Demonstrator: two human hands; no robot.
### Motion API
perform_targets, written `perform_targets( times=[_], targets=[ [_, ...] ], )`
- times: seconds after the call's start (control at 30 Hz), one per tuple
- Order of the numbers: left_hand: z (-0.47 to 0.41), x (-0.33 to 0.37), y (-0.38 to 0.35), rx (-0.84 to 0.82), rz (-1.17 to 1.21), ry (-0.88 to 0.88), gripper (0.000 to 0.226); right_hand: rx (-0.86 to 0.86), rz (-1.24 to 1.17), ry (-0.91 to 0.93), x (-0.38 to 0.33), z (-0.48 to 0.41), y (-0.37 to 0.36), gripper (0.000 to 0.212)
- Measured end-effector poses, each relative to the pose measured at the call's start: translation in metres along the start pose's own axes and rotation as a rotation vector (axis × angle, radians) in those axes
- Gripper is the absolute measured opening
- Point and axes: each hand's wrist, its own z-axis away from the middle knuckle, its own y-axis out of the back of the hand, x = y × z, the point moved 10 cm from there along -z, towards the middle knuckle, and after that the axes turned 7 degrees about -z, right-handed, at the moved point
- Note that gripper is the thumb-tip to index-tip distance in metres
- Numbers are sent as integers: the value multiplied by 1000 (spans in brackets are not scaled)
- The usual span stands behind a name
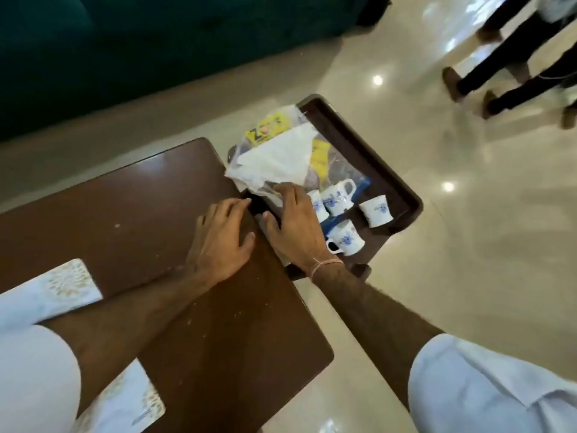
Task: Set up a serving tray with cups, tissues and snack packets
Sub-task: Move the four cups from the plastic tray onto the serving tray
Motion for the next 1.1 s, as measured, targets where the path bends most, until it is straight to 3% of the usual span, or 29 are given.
perform_targets(
  times=[0.1,0.2,0.27,0.4,0.6,0.8,0.93,1.1],
  targets=[
    [-25,49,-3,42,45,-98,56,160,27,-6,34,-10,44,42],
    [-44,83,-14,19,72,-112,55,222,157,-128,78,-21,77,42],
    [-54,94,-27,-12,51,-79,57,184,166,-256,112,-28,87,51],
    [-73,101,-54,-107,-89,46,64,-66,80,-459,166,-41,76,71],
    [-90,103,-66,-165,-202,205,76,-284,72,-403,174,-57,58,67],
    [-98,100,-69,-253,-1,296,58,-264,116,-366,167,-63,63,67],
    [-92,101,-56,-166,220,239,44,-203,119,-352,161,-61,72,69],
    [-72,84,-26,-44,335,143,40,-99,93,-280,129,-57,83,71]
  ],
)
